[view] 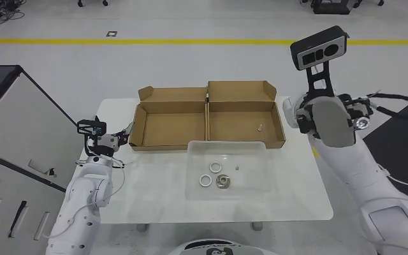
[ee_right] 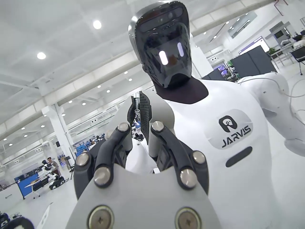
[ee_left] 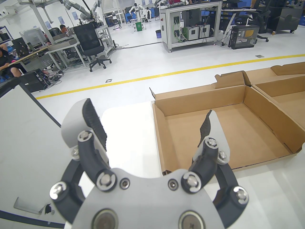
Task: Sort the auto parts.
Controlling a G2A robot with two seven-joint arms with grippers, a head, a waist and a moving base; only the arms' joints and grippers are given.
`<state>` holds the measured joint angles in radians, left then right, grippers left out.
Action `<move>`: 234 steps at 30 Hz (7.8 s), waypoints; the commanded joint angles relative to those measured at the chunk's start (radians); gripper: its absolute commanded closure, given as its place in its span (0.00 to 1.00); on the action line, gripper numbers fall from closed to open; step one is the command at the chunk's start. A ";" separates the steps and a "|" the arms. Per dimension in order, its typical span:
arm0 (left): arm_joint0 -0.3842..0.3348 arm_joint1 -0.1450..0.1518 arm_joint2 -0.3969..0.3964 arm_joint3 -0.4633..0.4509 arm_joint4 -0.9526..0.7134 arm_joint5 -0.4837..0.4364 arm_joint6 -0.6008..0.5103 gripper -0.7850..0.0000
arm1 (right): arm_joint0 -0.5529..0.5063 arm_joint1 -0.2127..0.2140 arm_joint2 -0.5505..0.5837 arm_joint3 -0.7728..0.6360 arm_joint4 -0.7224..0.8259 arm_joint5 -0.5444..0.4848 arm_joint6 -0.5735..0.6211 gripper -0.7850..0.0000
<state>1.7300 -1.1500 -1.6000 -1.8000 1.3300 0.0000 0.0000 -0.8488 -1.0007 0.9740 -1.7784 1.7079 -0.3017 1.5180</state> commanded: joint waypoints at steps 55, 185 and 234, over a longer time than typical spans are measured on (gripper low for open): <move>0.000 0.000 0.000 0.000 0.000 0.000 0.000 0.00 | -0.118 -0.077 0.205 -0.019 -0.251 0.169 -0.112 1.00; 0.000 0.000 0.000 0.000 0.000 0.000 0.000 0.00 | 0.348 -0.343 -0.451 1.149 -2.258 0.441 -0.457 0.70; 0.000 0.000 0.000 0.000 0.000 0.000 0.000 0.00 | -0.079 -0.018 -0.002 -0.085 -2.221 0.253 0.018 0.00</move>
<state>1.7300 -1.1500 -1.6000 -1.8000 1.3300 0.0000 0.0000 -0.9281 -1.0188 0.9721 -1.8633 -0.5133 -0.0487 1.5359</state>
